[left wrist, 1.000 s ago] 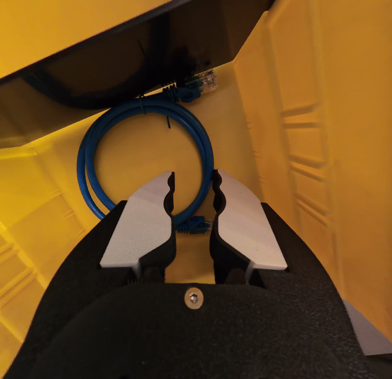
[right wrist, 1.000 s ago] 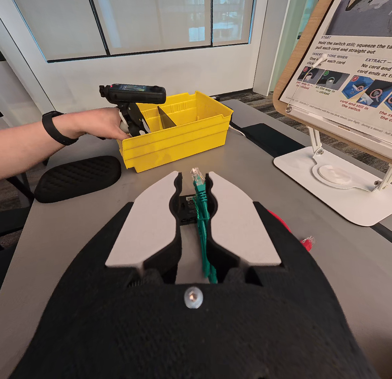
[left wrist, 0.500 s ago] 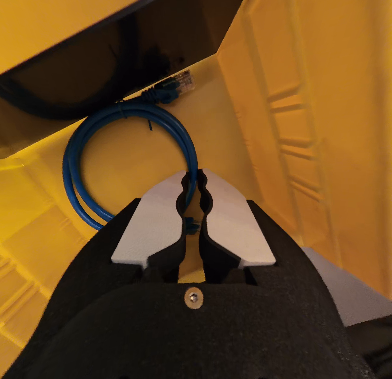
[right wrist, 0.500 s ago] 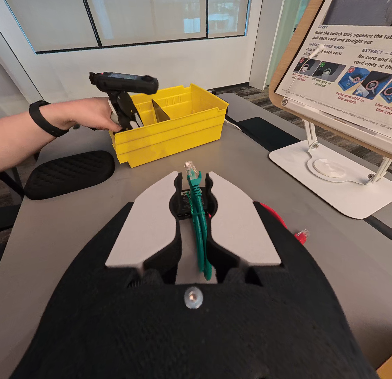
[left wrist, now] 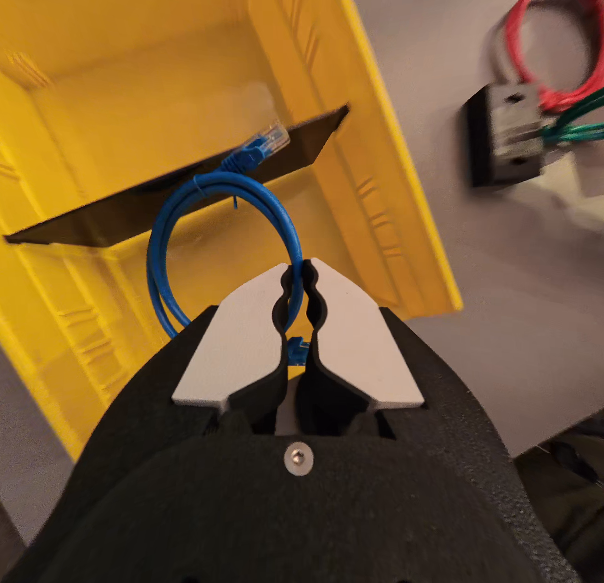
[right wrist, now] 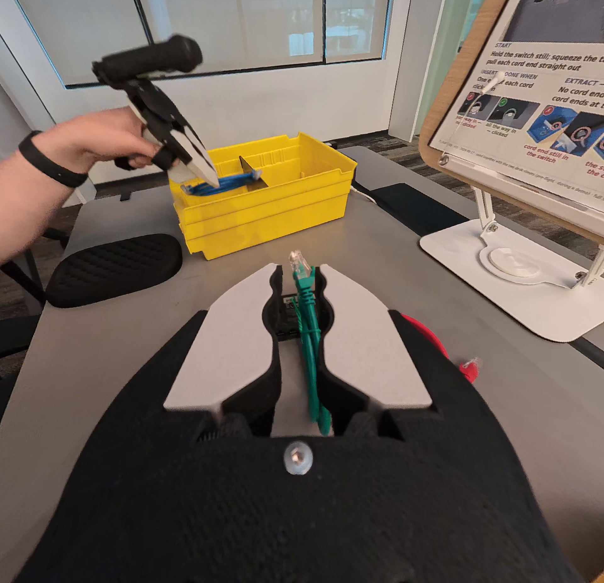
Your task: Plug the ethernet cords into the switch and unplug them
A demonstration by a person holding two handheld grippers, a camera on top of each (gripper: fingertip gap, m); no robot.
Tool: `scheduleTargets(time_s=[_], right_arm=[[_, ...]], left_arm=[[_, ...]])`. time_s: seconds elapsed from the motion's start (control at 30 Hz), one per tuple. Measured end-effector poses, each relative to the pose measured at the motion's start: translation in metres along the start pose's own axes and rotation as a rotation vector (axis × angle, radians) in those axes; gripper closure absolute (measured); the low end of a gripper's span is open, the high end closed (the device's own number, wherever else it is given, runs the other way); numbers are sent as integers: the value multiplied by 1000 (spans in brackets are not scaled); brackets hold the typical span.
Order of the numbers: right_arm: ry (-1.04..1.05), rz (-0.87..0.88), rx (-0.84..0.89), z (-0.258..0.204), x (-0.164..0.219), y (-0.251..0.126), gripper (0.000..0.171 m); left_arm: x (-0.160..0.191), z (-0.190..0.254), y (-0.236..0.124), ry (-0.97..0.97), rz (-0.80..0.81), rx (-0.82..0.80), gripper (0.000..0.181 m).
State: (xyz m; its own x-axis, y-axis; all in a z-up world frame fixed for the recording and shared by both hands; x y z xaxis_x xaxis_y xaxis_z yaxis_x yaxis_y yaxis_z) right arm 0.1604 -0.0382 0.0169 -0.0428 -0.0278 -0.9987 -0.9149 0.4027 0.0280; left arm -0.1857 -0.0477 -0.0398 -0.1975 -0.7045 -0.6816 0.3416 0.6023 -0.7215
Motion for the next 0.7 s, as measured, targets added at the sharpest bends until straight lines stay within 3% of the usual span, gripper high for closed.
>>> scheduleTargets(time_s=[0.13,0.27,0.53,0.7], right_arm=[[-18,31,-28,-12,-6,5,152],[-92,105,-76,-38,-22,10,152],[-334,239,-213,-100,-30,26,140],[-381,357,-235,-114,-35,24,134]], left_arm=[[-25,28,-38,15,177,122,175],[-39,87,-70,82,300,362,175],[-29,206,-90,191,275,946,175],[-22,241,-90,223,248,1093,175]])
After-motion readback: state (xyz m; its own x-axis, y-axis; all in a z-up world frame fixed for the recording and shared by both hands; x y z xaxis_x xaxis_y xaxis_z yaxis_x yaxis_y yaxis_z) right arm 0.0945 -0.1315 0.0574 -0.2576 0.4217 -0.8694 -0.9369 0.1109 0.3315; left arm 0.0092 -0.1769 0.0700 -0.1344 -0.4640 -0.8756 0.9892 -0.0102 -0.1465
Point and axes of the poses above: each gripper's, where its closed fingertips meet, y out along the fingers, x out of its underside, z = x × y across the jaws, the point moved 3 cm from there along -y, back along the fingers, and after that the axes turned 12 degrees about z, right-handed, at the moved point
